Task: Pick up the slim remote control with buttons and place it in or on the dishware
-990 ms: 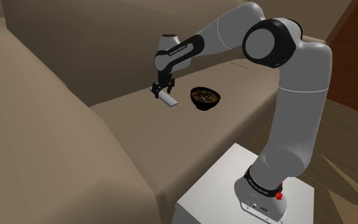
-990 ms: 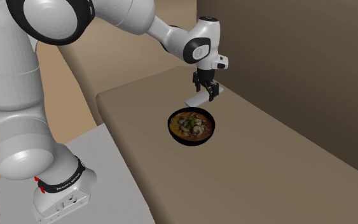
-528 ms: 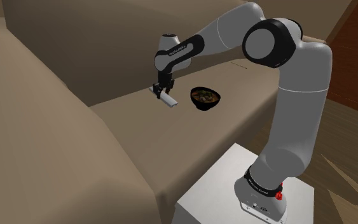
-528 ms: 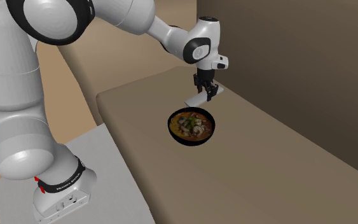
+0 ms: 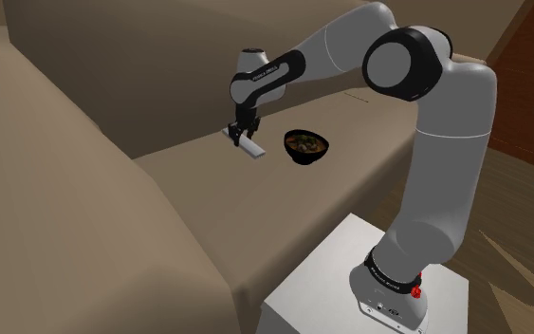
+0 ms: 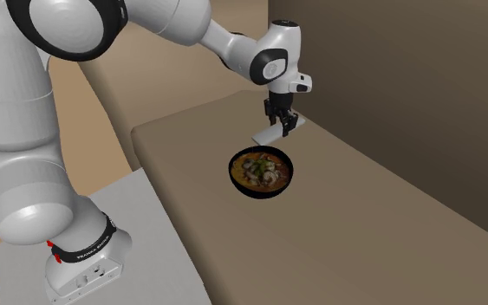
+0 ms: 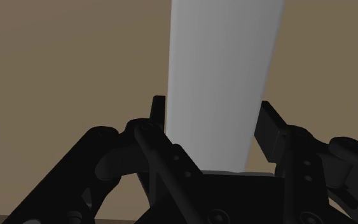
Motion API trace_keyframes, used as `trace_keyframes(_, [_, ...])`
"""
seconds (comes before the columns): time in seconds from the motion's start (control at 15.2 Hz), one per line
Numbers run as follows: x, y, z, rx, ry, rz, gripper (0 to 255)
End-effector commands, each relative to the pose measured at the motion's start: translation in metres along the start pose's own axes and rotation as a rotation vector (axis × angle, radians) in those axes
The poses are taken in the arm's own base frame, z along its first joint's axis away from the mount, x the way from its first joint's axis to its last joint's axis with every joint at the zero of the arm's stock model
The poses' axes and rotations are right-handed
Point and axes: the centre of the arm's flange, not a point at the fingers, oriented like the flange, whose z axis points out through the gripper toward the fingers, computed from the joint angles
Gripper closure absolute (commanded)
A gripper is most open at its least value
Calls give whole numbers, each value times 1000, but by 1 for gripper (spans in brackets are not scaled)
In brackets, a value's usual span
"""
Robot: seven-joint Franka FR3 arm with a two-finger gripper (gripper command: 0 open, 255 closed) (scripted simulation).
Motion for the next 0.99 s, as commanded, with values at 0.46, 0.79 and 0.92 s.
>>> trace_keyframes(0.46, [2, 1, -47, 0, 0, 0, 255])
trace_keyframes(0.79, [4, 2, -73, 0, 0, 0, 255])
trace_keyframes(0.92, [5, 2, -84, 0, 0, 0, 255])
